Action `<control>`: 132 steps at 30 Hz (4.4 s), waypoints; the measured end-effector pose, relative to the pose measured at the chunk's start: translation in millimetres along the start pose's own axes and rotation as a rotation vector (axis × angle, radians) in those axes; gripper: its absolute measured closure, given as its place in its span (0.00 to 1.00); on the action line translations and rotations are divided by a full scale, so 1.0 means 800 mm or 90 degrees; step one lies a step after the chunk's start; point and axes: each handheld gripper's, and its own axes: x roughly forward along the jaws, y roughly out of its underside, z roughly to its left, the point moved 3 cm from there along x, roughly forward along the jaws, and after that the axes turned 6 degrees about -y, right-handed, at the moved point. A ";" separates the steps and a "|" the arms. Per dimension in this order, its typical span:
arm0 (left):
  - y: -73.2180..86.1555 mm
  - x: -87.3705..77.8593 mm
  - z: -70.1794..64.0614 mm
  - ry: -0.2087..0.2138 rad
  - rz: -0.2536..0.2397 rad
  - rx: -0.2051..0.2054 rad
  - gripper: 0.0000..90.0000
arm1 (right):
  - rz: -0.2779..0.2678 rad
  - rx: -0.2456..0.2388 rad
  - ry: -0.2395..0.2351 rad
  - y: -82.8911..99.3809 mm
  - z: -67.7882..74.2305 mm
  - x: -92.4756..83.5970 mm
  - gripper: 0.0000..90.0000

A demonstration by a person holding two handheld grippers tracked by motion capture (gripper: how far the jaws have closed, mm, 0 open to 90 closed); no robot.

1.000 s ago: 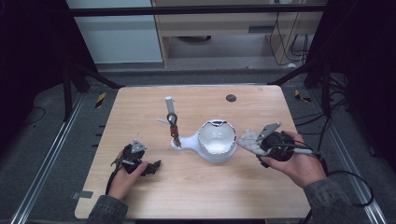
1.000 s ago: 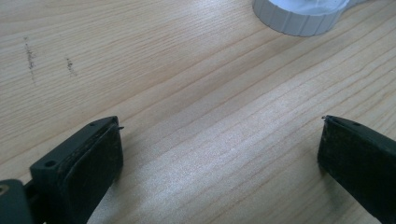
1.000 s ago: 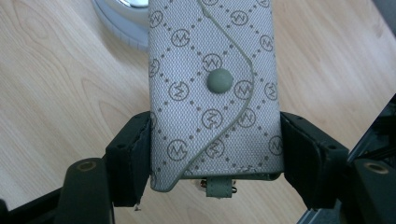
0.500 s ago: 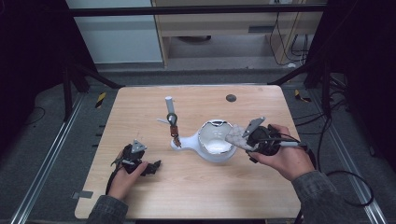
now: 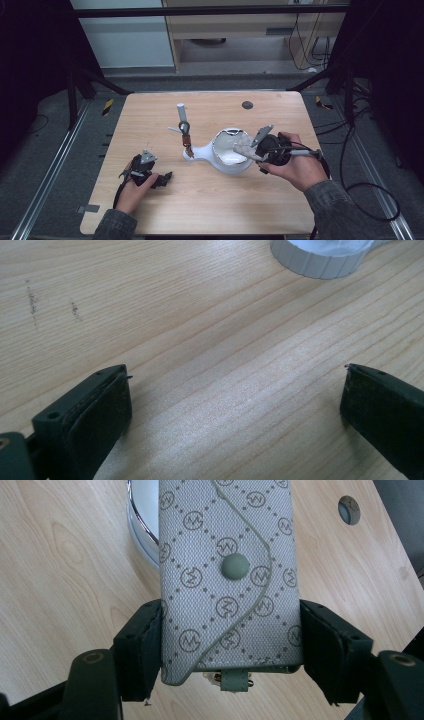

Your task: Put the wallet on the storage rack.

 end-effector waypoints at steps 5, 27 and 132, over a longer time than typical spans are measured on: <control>0.000 0.000 0.000 0.000 0.000 0.000 0.00 | 0.003 -0.008 -0.004 -0.005 0.004 0.004 0.34; 0.000 0.000 0.000 0.000 -0.001 -0.003 0.00 | 0.056 -0.020 -0.032 -0.027 0.007 0.043 0.35; 0.000 0.000 -0.002 0.004 -0.002 -0.002 0.00 | 0.104 -0.006 -0.051 -0.074 -0.001 0.096 0.34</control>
